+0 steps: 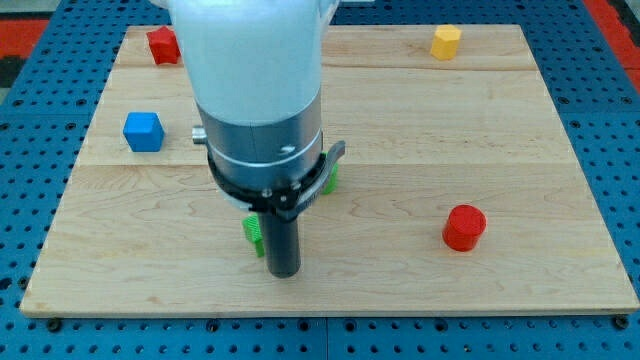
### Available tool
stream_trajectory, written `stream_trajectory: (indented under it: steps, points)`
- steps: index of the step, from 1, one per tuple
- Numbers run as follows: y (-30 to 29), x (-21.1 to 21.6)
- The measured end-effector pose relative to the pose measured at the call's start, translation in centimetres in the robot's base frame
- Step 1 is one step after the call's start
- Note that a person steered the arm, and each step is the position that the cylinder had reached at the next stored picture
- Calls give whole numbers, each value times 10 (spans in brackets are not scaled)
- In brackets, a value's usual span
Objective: Move the green circle to the bottom left
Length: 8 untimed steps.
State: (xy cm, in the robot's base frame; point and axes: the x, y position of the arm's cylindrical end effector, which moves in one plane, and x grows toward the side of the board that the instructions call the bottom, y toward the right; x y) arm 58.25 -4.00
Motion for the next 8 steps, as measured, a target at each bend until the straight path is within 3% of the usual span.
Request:
stream_trajectory:
  steps: [1,3,6,8]
  points:
    - [34,15]
    - [58,-39]
    - [94,-27]
    - [106,-68]
